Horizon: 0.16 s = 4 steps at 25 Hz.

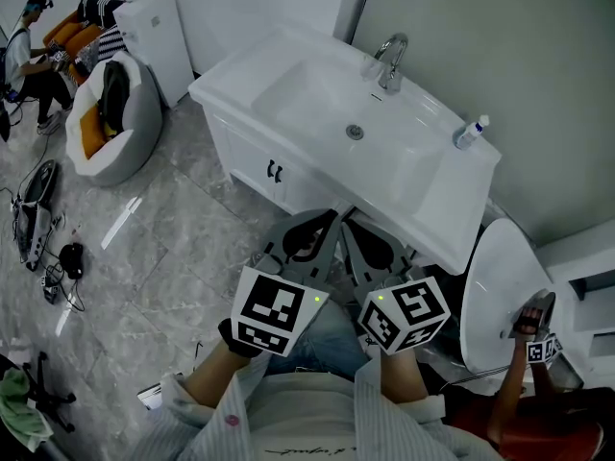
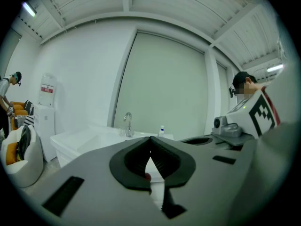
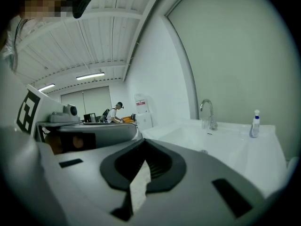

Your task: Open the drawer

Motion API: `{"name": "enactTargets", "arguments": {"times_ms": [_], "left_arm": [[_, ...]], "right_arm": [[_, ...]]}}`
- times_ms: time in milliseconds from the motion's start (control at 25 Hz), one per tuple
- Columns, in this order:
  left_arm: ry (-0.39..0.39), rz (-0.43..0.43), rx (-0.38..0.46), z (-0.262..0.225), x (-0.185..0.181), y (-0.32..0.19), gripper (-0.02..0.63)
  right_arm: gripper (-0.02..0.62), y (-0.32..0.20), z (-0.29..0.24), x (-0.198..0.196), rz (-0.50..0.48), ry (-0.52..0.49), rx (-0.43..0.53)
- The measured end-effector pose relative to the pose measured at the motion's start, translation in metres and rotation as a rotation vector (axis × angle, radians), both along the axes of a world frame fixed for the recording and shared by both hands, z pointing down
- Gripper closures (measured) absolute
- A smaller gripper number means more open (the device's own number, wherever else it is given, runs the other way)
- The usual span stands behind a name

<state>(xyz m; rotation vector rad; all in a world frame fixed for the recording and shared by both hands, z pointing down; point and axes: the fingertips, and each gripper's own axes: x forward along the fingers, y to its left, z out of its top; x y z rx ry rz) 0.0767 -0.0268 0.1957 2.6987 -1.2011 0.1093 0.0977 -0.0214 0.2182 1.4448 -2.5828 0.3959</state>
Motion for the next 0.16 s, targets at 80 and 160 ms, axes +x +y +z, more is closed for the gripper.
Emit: {"name": "enactTargets", "arguments": {"times_ms": [80,160], "left_arm": [[0.0,-0.002,-0.002,0.0015,-0.0008,-0.0007,0.591],[0.0,-0.005,-0.005,0.003,-0.0019,-0.0012,0.591]], "right_arm": [[0.588,-0.0006,0.0017,0.0,0.0,-0.003,-0.004],[0.588,-0.0009,0.0034,0.0002,0.002,-0.005,-0.007]]}}
